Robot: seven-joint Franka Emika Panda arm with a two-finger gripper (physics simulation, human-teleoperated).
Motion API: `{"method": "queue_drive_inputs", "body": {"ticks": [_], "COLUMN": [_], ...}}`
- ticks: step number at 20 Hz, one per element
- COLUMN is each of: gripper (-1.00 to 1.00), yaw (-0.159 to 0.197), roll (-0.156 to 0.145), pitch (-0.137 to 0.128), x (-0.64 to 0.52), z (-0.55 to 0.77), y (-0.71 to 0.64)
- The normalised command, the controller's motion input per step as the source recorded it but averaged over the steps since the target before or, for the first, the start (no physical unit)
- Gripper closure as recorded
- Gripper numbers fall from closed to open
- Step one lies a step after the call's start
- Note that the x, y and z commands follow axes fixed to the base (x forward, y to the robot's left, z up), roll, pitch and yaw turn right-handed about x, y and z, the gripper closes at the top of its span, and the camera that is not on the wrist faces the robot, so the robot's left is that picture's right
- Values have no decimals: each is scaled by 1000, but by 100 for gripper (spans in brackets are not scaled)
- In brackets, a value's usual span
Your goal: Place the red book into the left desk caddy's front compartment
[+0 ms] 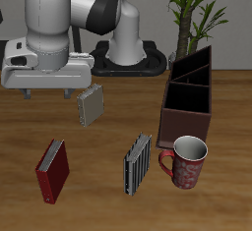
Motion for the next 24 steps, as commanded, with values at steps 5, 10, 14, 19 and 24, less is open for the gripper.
{"method": "queue_drive_inputs", "body": {"ticks": [5, 10, 14, 19, 24], "gripper": [-100, -100, -100, -100, -100], "yaw": [20, -48, -40, -45, -22], "roll": [1, 4, 33, 2, 30], "pitch": [0, -13, -49, -14, 14], "x": [198, 300, 315, 244, 259], "z": [-44, -38, -57, -136, -305], "y": [-54, -91, 84, 132, 97]}}
